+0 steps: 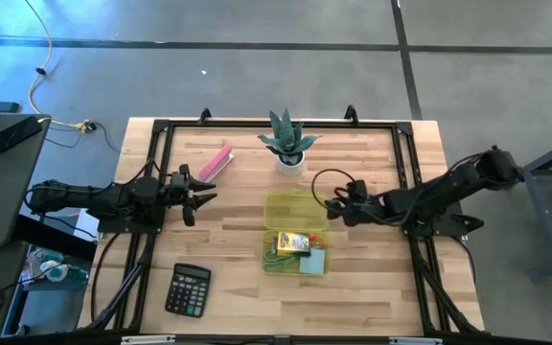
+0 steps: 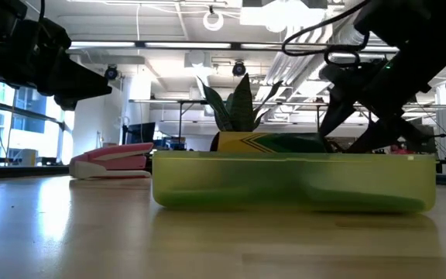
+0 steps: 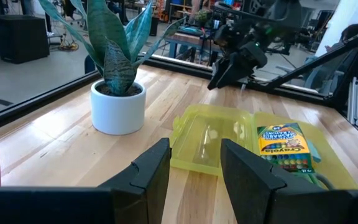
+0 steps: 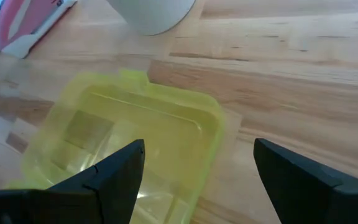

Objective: Pack school essentials
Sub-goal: Close the supply box

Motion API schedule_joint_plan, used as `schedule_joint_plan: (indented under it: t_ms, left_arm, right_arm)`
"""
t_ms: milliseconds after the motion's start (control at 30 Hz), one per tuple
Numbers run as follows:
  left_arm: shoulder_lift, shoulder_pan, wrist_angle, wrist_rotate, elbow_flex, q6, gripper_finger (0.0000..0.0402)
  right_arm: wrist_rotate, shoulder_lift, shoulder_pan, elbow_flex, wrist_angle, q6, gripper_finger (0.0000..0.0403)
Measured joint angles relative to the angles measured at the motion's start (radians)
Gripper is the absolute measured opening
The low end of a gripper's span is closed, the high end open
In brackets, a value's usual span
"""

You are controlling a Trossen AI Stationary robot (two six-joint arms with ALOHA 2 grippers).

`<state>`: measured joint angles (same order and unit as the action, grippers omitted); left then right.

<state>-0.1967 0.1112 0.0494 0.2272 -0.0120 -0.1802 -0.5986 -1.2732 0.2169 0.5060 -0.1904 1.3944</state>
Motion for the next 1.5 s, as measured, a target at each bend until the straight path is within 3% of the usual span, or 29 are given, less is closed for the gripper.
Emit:
schedule_joint_plan:
  t_ms: [567,733,933,1067,1333,1500]
  left_arm:
    - [0.0,0.0,0.011,0.018,0.0,0.085,0.0131]
    - [0.0,-0.002,0.028,-0.026,0.0,-0.162,0.0131]
    - [-0.013,-0.003,0.027,-0.212,0.0,-0.22,0.0131]
    - [-0.03,-0.017,0.037,-0.198,0.0,-0.26,0.0131]
    - [-0.106,-0.058,0.371,-0.136,0.0,-0.203,0.0131]
    - [-0.165,-0.06,0.487,-0.107,0.0,-0.16,0.0131]
  right_arm:
    - [0.324,0.0,-0.234,0.0,0.122,-0.276,0.0291]
    - [0.374,-0.001,-0.284,0.0,0.121,-0.351,0.0291]
    - [0.412,-0.001,-0.33,0.0,0.121,-0.385,0.0291]
    - [0.416,-0.001,-0.344,0.0,0.122,-0.387,0.0291]
    - [0.416,-0.001,-0.348,0.0,0.124,-0.393,0.0291]
    - [0.416,-0.001,-0.348,0.0,0.141,-0.388,0.0291]
